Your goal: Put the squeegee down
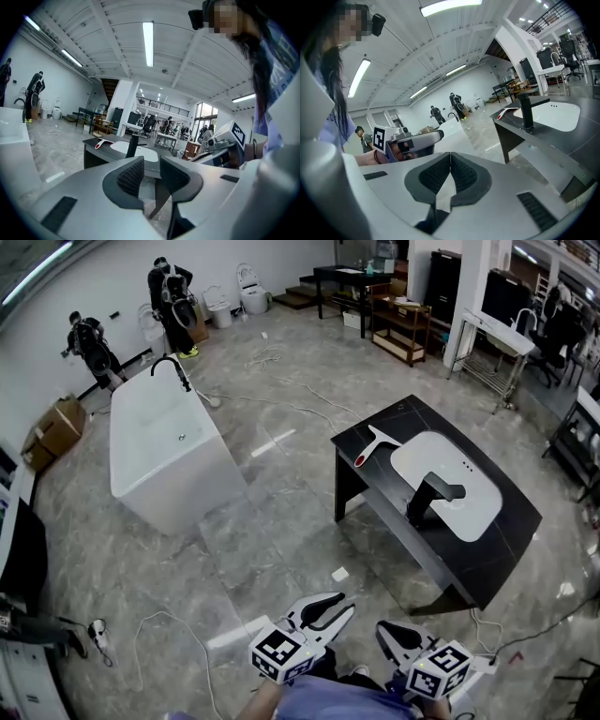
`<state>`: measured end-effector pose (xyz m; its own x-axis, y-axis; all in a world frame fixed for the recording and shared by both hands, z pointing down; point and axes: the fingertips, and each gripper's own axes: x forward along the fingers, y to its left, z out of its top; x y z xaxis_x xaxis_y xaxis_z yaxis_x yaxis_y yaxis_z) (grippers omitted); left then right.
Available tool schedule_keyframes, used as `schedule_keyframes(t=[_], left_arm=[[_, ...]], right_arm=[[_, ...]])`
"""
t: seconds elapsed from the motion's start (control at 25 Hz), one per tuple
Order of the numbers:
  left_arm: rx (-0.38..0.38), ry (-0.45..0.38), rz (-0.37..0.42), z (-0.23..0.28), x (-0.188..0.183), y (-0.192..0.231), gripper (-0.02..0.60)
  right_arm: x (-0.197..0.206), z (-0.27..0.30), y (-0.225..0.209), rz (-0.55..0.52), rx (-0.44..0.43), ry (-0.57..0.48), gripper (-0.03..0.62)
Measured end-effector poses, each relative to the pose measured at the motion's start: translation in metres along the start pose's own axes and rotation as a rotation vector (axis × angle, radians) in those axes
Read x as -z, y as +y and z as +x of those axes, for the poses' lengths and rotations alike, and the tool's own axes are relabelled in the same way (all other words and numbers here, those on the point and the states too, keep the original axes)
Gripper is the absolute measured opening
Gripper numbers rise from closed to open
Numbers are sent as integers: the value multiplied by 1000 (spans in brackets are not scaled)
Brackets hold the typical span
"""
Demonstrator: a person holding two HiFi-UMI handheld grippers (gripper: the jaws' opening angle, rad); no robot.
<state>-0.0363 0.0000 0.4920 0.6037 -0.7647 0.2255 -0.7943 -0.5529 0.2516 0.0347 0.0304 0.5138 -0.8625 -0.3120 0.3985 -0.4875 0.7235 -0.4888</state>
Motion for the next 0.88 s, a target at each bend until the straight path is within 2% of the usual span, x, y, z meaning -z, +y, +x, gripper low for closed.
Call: schedule_keyframes(t=[0.56,0.88], left_arm=[[-81,1,29,-22,22,-87,115],[-89,-5,54,-39,31,-124,115]], right_arm=[[49,-68,15,-65,-70,25,17],[68,-95,34,-91,-85,13,17]])
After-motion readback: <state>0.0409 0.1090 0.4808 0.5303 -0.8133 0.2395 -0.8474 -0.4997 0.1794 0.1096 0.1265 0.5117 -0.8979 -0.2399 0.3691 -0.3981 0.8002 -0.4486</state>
